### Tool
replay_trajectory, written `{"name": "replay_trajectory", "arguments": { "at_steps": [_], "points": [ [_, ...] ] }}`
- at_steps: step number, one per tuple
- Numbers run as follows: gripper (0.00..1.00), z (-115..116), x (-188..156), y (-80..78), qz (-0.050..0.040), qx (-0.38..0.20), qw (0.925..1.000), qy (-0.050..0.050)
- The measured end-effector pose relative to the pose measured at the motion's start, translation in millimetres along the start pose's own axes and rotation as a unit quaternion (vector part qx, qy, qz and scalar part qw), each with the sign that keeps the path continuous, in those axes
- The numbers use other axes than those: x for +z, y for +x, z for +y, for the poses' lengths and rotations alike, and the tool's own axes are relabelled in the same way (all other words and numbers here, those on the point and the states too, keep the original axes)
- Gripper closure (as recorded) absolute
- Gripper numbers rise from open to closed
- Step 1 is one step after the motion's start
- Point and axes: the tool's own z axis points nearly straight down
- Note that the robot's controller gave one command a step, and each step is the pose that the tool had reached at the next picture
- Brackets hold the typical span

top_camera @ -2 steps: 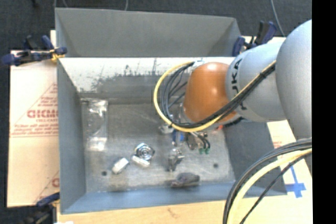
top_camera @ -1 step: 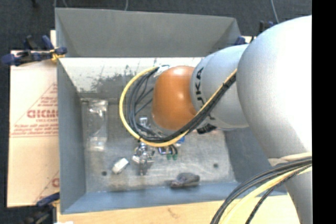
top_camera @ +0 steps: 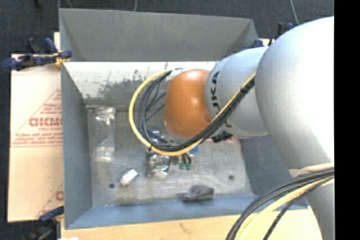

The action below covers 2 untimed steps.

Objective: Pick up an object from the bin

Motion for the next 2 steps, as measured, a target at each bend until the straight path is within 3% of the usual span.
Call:
{"name": "replay_trajectory", "arguments": {
  "at_steps": [1,2],
  "points": [
    [1.0,22.0,-142.2,-14.9,0.0031,-0.012,0.9999,0.0],
    [0.0,20.9,-137.5,-12.9,0.0076,-0.012,0.9999,0.002]
  ]
}}
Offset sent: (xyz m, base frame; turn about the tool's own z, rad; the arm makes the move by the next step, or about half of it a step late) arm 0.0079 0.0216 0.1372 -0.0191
